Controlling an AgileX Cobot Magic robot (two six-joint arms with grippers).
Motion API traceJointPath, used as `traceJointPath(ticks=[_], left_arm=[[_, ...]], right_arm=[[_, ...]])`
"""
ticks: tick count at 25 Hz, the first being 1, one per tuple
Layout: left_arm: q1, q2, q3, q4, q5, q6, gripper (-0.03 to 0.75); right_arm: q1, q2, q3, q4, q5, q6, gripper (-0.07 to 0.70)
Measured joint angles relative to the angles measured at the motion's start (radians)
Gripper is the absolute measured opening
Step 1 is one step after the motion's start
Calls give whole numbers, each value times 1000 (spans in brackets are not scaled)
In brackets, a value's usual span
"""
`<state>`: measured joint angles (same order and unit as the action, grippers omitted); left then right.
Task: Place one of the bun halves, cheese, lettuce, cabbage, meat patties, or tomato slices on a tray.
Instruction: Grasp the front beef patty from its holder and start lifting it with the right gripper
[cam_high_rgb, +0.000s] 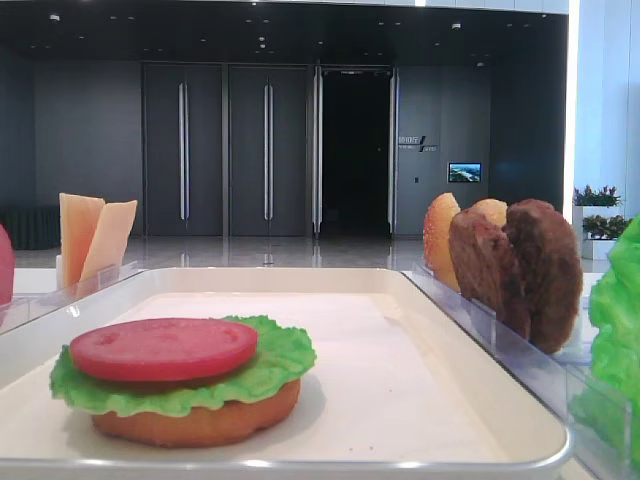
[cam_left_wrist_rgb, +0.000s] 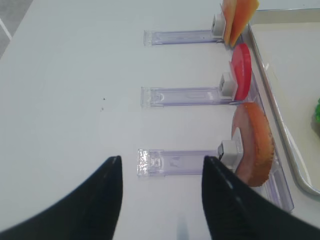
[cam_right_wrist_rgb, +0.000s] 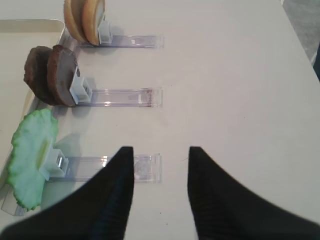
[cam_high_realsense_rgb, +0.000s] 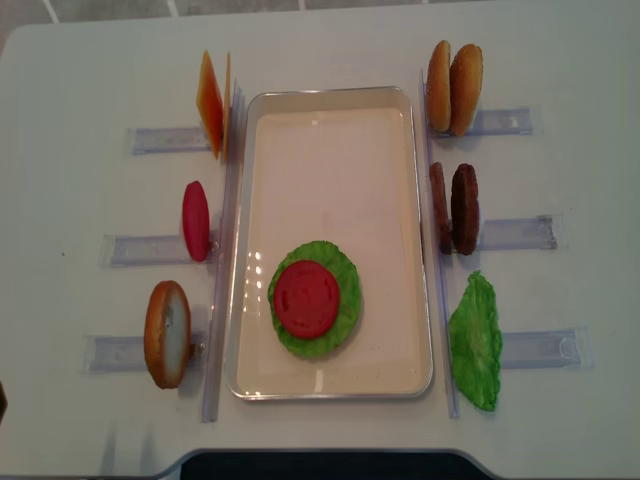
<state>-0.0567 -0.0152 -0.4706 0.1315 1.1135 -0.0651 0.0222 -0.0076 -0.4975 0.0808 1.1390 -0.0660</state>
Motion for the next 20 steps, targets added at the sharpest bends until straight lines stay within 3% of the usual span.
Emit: traceJointPath(ticks=[20], left_arm=[[0,0,0,0,0,0,391]], right_arm=[[0,0,0,0,0,0,283]])
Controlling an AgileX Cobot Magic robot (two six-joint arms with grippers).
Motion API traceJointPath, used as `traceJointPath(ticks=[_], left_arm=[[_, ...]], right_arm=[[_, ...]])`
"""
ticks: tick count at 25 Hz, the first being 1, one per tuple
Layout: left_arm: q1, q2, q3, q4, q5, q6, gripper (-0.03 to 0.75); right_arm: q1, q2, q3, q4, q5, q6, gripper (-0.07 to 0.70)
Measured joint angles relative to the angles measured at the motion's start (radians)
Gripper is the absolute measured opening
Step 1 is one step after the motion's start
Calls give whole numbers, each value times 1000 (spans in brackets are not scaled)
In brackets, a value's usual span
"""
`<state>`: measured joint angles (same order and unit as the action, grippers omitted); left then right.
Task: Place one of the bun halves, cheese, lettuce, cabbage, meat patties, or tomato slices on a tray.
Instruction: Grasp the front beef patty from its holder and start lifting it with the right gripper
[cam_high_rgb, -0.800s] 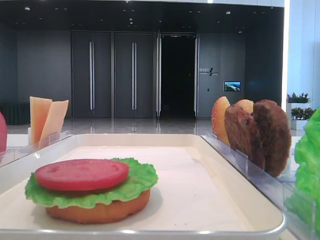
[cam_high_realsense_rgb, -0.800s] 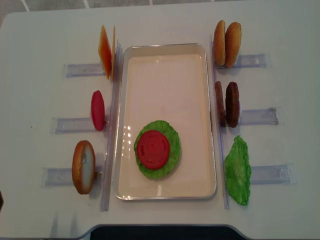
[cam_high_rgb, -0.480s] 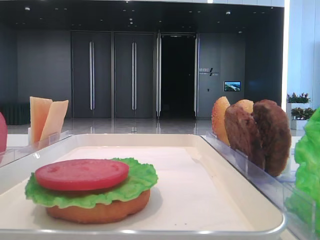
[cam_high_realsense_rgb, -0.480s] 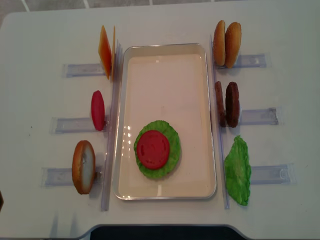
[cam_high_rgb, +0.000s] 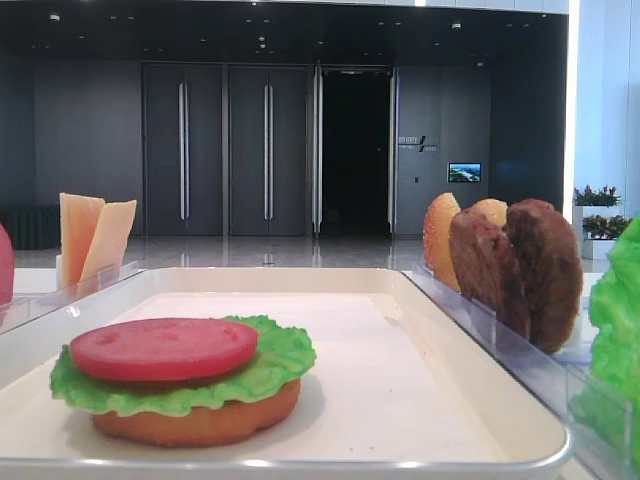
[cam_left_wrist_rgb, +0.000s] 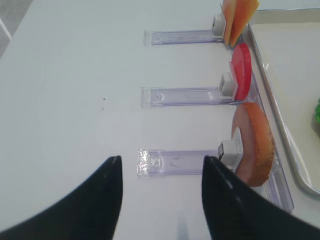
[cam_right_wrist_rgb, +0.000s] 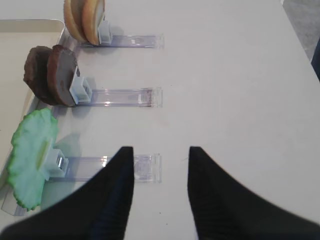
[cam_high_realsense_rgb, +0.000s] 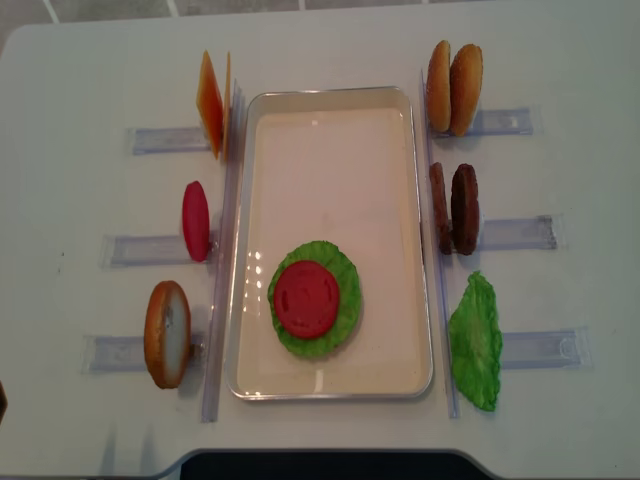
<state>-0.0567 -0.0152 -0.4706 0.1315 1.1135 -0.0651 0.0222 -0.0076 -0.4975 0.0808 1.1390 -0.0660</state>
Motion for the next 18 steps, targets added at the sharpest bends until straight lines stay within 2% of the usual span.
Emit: traceJointPath(ticks=[8,11,18], left_arm=[[0,0,0,0,0,0,391],[0,0,0,0,0,0,391],[0,0,0,0,0,0,391]], right_arm=[[0,0,-3,-7,-1,-2,283],[0,21,-44,-6,-4,-3,286],[0,312,-202,-6,-31,-3,290]])
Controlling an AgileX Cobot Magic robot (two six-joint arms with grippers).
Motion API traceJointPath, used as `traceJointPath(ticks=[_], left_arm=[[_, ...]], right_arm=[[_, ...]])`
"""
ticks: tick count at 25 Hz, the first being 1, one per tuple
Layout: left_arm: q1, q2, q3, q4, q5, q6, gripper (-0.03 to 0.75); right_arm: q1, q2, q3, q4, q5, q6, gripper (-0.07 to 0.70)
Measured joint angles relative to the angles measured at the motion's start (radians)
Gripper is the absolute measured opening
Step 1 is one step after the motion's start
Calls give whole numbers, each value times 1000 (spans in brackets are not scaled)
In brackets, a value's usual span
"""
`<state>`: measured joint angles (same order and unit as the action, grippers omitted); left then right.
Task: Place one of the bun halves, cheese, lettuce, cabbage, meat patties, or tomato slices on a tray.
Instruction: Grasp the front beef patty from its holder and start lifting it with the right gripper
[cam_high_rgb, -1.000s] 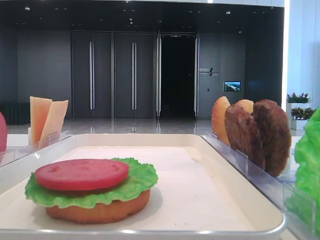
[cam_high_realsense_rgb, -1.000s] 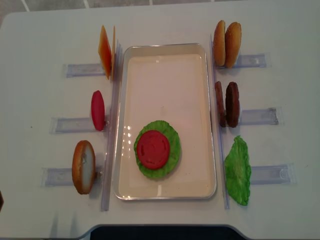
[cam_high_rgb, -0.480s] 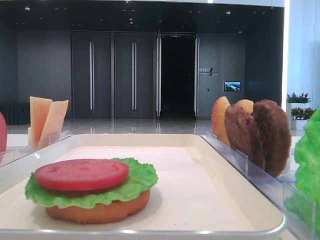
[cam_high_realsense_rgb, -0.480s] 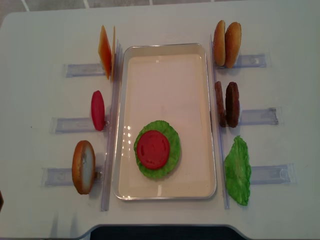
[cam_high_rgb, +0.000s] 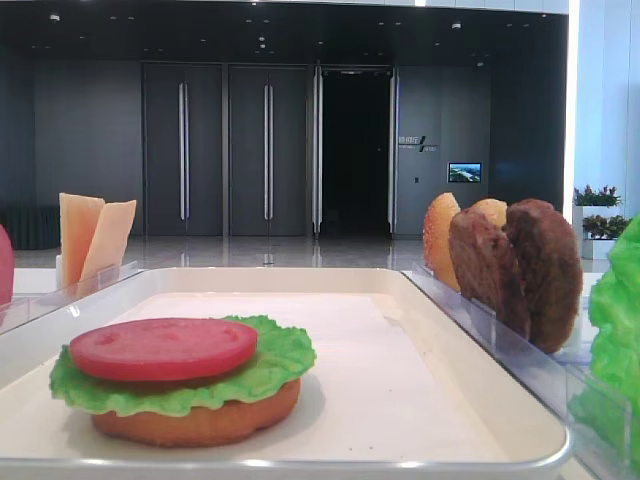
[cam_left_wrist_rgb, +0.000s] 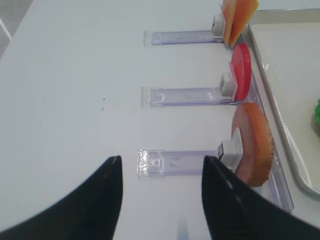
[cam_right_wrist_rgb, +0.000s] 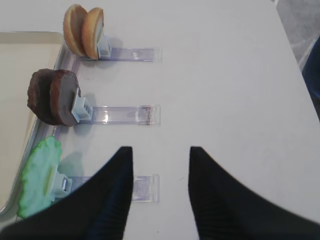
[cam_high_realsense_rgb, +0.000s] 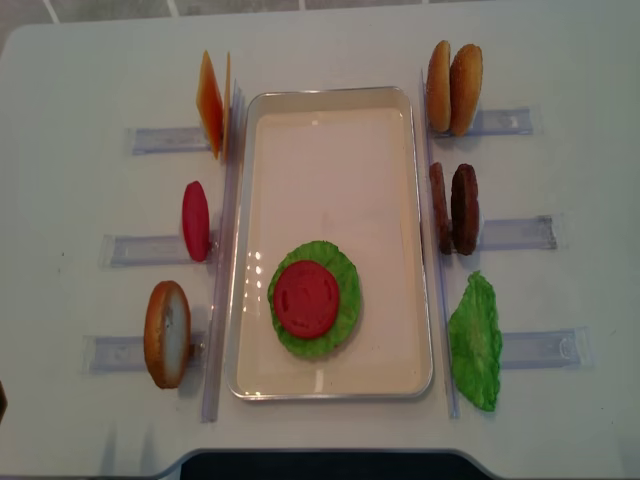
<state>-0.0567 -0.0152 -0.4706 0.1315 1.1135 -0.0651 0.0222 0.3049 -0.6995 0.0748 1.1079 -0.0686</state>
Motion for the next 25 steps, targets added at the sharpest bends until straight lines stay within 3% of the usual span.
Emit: traceJointPath(ticks=[14,19,25], left_arm=[[0,0,0,0,0,0,391],[0,0,0,0,0,0,391],[0,0,0,0,0,0,391]], right_arm=[[0,745,-304,0,35,1,293],[0,860,-363,0,59,0,325],[14,867,-372,32,68,0,356]])
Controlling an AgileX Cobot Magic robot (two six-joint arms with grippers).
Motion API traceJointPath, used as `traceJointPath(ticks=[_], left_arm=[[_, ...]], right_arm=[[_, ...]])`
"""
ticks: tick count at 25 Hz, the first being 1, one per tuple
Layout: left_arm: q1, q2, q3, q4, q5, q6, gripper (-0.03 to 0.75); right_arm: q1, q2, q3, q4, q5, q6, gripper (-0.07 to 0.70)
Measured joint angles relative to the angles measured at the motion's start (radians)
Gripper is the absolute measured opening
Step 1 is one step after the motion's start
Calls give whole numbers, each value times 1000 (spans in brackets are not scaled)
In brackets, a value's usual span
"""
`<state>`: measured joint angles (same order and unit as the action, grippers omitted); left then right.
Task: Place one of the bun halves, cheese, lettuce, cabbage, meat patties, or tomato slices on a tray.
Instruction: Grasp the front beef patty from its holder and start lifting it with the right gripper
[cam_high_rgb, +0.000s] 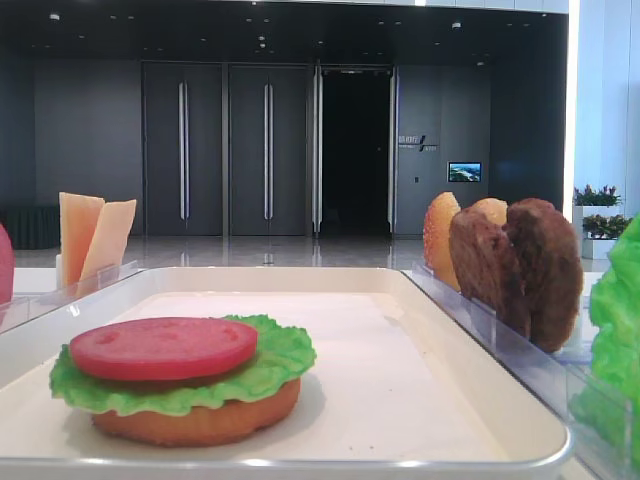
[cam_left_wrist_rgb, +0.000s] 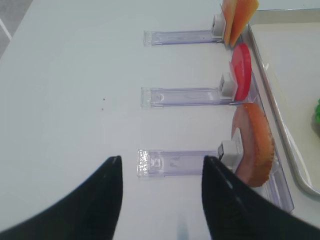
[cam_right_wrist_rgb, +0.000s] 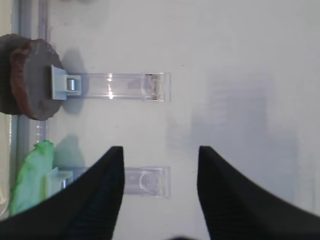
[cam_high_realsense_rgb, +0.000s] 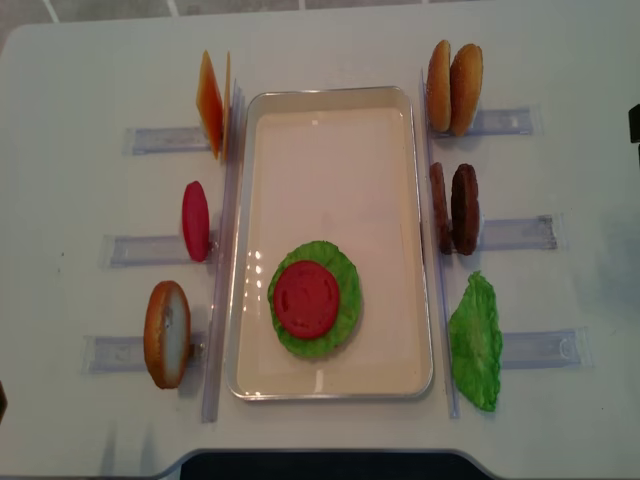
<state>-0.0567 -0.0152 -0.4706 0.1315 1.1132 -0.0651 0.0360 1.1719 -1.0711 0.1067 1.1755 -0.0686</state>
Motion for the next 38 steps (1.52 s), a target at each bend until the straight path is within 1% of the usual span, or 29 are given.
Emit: traceJointPath(ticks=[2,4,5,8,10,12,15,18,24,29,32,38], left_arm=[[0,0,0,0,0,0,391],[0,0,0,0,0,0,391],[0,0,0,0,0,0,391],[0,0,0,0,0,0,391],[0,0,0,0,0,0,391],[0,0,0,0,0,0,391],[0,0,0,0,0,0,391],[0,0,0,0,0,0,391],[0,0,0,0,0,0,391],[0,0,0,0,0,0,391],[0,0,0,0,0,0,391],[0,0,0,0,0,0,391]], right_arm=[[39,0,-6,18,-6,2,358],[121,0,-6,23,-28,31,358],[164,0,-6,20,-43,59,358],[335,3,-8,14,-115,157,358],[434,19,-24,-13,-145,237,358],[525,48,-51,-55,-159,320,358],[613,110,-90,-99,-173,401,358],[638,159,-120,-107,-180,444,361],[638,208,-134,-169,-181,553,403],[599,261,-138,-177,-185,633,433],[574,295,-145,-177,-188,651,433],[551,354,-145,-177,-188,652,433]])
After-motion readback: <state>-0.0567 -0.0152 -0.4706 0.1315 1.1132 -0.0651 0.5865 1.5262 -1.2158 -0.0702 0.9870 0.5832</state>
